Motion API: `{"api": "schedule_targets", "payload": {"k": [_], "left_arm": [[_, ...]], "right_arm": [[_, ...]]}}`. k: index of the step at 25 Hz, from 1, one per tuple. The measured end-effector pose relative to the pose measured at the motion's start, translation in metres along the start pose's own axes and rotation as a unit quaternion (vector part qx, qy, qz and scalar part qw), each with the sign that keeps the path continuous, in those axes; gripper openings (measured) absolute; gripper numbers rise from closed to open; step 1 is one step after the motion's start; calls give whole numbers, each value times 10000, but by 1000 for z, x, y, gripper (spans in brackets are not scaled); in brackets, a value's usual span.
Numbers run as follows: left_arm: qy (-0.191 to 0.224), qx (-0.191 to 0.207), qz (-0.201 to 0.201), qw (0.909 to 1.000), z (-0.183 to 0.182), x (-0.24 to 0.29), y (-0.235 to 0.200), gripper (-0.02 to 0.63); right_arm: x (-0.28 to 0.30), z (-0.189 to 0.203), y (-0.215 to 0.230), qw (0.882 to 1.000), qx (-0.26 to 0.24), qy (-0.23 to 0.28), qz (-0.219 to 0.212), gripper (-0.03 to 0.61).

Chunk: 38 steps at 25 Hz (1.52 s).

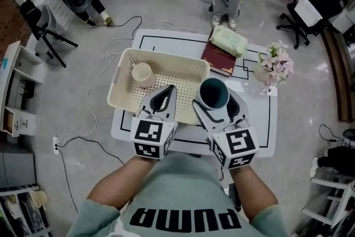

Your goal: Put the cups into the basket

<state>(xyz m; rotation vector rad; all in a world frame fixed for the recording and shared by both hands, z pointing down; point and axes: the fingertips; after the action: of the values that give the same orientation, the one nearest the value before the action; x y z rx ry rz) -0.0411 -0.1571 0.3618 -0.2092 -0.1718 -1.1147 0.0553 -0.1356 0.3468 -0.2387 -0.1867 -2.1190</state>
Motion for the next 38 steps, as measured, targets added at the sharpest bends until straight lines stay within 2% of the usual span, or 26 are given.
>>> {"api": "schedule_targets", "payload": {"k": [7, 14, 28, 38], "left_arm": [[56, -57, -523, 9986, -3, -27, -64, 6], [65, -129, -728, 9972, -4, -36, -103, 5], [-97, -273, -717, 9970, 2, -12, -152, 6], [-304, -377, -642, 9968, 14, 13, -170, 6]], "right_arm": [[46, -7, -43, 9992, -61, -58, -389, 379], [85, -5, -65, 9983, -171, -221, -513, 379], [153, 26, -73, 9963, -250, -588, -567, 379], [188, 61, -60, 9951, -348, -799, -474, 379]]}}
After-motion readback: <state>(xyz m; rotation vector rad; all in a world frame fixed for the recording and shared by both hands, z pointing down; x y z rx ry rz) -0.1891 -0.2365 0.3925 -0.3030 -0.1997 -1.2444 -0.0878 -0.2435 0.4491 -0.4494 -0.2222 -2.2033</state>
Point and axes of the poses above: the fingertips, and each gripper's own axes: x forward along the fingers, y to its right, z out of its underside, and after that the axes turned 3 degrees about y, right-handed
